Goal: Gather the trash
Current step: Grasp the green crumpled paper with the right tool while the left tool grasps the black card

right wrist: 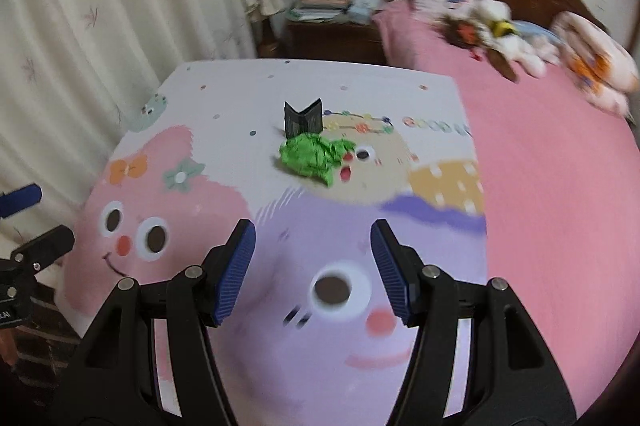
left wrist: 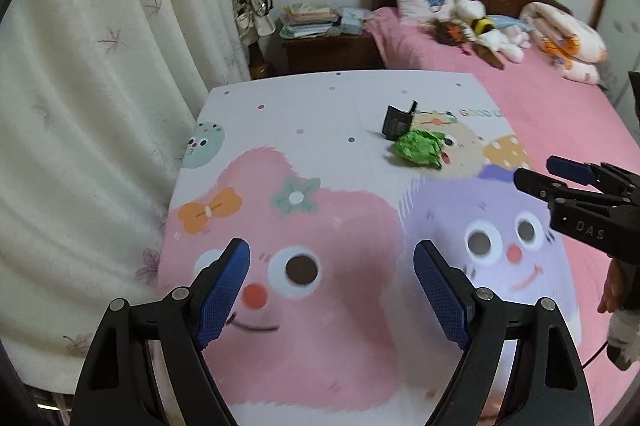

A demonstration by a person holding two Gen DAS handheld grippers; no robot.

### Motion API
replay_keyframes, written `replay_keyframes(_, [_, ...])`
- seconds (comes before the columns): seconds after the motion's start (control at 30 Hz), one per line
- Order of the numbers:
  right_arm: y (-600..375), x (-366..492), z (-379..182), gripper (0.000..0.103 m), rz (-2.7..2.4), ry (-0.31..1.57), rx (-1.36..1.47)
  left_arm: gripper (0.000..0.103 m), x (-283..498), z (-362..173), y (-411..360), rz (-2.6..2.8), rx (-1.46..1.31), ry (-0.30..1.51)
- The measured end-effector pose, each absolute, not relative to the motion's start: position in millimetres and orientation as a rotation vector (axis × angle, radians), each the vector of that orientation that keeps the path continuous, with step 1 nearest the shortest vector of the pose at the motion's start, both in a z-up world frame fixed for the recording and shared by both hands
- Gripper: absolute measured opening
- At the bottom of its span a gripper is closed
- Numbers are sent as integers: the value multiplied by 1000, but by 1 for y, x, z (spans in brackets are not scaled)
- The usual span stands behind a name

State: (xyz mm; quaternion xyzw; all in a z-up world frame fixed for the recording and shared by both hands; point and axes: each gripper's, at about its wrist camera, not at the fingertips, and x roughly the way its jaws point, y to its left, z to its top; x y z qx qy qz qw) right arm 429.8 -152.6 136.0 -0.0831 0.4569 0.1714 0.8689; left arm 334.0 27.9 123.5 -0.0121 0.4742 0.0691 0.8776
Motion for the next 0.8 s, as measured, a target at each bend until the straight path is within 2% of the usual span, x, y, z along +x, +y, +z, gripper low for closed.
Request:
replay_keyframes(0.3, [-128, 566, 48, 57, 575, 1065, -299, 86, 447, 70, -5, 274, -86, 1082])
replay_keyframes(0.5, [-99, 601, -4, 57, 704, 1132, -381, 86, 483, 41, -3, 338, -106, 1136])
replay_keyframes(0.7, [-100, 613, -30, 57, 810, 1146, -366, 86, 494, 23, 6, 366, -154, 1171])
replay_keyframes(0.73, [-101, 611, -31, 55, 820, 1147, -357, 86, 496, 21, 7, 368, -159, 1174])
replay_keyframes(0.77, [-104, 612, -33, 46, 834, 1148, -343, 86, 500, 19, 6, 366, -165, 1178])
replay_keyframes(0.8, [-108, 613, -33, 42, 854, 1153, -319, 86, 504, 17, 5, 363, -170, 1181])
